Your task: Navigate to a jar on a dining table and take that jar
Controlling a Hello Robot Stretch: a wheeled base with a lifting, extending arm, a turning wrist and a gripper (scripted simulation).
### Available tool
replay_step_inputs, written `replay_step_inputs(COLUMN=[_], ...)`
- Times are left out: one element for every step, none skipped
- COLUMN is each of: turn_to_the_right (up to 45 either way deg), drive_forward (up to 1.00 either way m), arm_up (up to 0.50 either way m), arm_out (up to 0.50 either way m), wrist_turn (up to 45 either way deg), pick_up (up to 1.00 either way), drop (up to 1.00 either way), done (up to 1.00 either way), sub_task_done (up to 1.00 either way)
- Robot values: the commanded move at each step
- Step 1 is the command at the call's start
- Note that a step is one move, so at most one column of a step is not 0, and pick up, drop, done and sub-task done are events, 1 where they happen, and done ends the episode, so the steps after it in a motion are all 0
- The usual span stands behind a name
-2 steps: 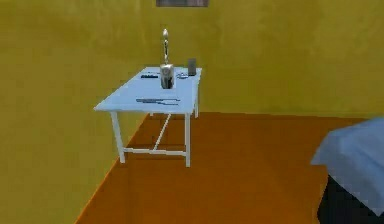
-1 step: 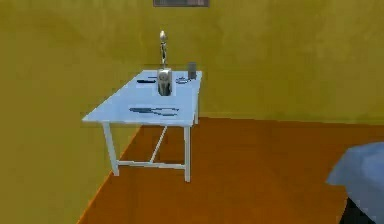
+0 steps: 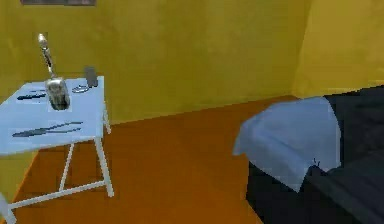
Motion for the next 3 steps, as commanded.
replay_step_inputs(turn_to_the_right=[0.0, -21.0, 0.0], drive_forward=[0.60, 0.00, 0.55], arm_up=[0.00, 0.00, 0.00], arm_out=[0.00, 0.00, 0.00], wrist_turn=[0.0, 0.0, 0.0], pick_up=[0.00, 0.00, 0.00], drop=[0.00, 0.00, 0.00], done=[0.00, 0.00, 0.00], sub_task_done=[0.00, 0.00, 0.00])
